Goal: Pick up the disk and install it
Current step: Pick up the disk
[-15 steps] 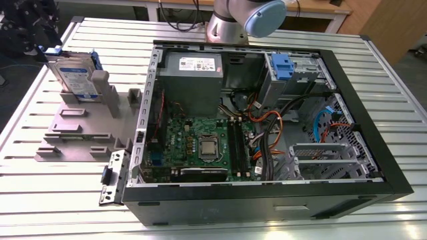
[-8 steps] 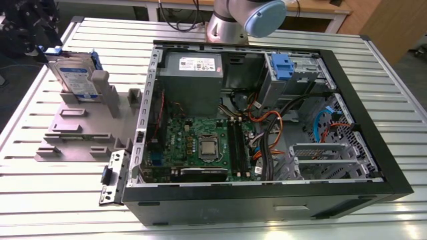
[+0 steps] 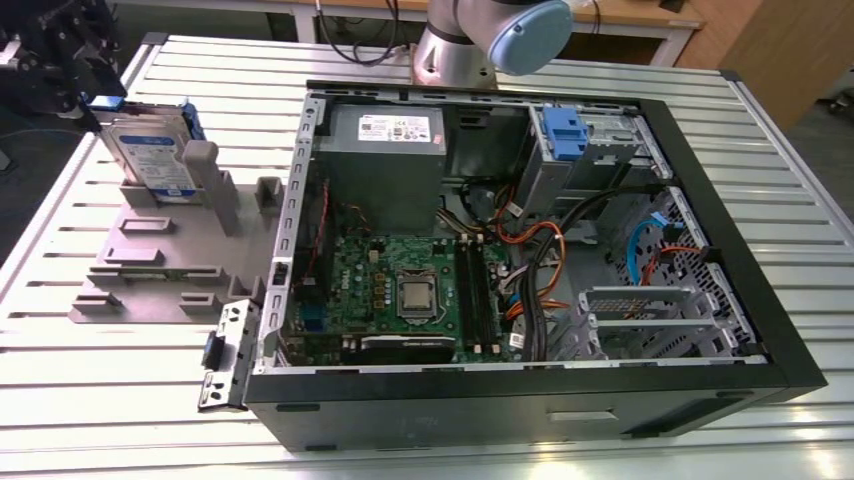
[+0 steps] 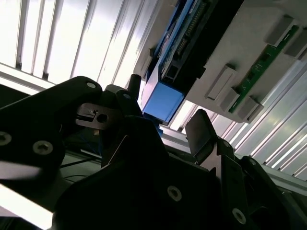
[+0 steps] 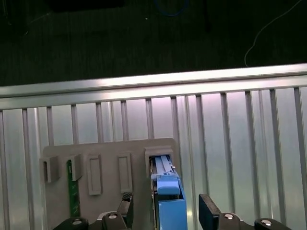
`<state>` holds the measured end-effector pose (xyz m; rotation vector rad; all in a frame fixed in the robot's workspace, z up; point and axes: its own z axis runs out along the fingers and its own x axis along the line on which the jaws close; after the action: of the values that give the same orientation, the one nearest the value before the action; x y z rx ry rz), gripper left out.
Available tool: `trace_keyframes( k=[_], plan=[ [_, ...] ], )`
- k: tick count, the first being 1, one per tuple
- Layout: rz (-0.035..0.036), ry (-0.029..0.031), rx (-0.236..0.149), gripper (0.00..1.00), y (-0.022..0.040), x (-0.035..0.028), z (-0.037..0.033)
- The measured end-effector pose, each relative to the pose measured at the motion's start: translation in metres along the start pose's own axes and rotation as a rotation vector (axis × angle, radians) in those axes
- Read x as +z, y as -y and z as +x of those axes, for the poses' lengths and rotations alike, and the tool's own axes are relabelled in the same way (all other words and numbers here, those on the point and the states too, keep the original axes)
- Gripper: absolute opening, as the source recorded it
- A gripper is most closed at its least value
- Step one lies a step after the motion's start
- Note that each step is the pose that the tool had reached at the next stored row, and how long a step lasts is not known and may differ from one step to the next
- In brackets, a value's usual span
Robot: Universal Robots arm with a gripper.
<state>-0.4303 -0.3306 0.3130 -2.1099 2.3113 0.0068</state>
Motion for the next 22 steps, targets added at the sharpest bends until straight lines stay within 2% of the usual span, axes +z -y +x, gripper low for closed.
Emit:
trace_keyframes(
  k=[4, 8, 14, 15, 22],
  plan=[
    [0.0001, 0.0001, -0.003, 0.65, 0.0000, 0.0066, -0.0002],
    [0.0000, -0.0002, -0.003, 0.65, -0.0001, 0.0085, -0.0006],
    [0.0000, -0.0003, -0.003, 0.63, -0.0001, 0.0089, -0.0006],
    [0.0000, -0.0003, -0.003, 0.56, -0.0001, 0.0089, -0.0006],
    [0.0002, -0.0002, -0.004, 0.55, 0.0000, 0.0095, -0.0006]
  ],
)
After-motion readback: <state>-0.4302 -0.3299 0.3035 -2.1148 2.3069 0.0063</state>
